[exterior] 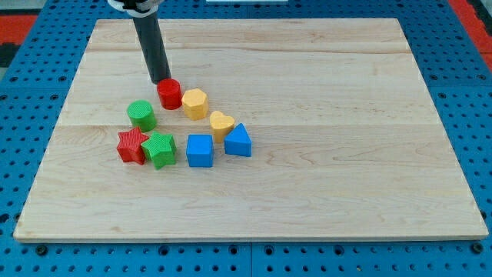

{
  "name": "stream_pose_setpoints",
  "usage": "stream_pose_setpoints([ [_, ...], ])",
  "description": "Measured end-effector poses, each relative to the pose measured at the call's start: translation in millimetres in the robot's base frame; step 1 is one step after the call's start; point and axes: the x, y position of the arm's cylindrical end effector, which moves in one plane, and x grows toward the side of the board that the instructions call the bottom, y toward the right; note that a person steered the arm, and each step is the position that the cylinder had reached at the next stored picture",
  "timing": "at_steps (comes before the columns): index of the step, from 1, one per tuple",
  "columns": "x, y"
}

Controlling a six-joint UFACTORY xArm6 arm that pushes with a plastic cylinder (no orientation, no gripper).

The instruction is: Push yellow hexagon diagonally above the yellow heart

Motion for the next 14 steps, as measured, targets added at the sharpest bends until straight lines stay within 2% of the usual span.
stream_pose_setpoints([
  [1,-2,-2],
  [2,-6,31],
  [4,-16,33],
  [5,-20,55],
  [8,47,117],
  [9,85,71],
  [10,94,39],
  [12,110,33],
  [14,97,-39],
])
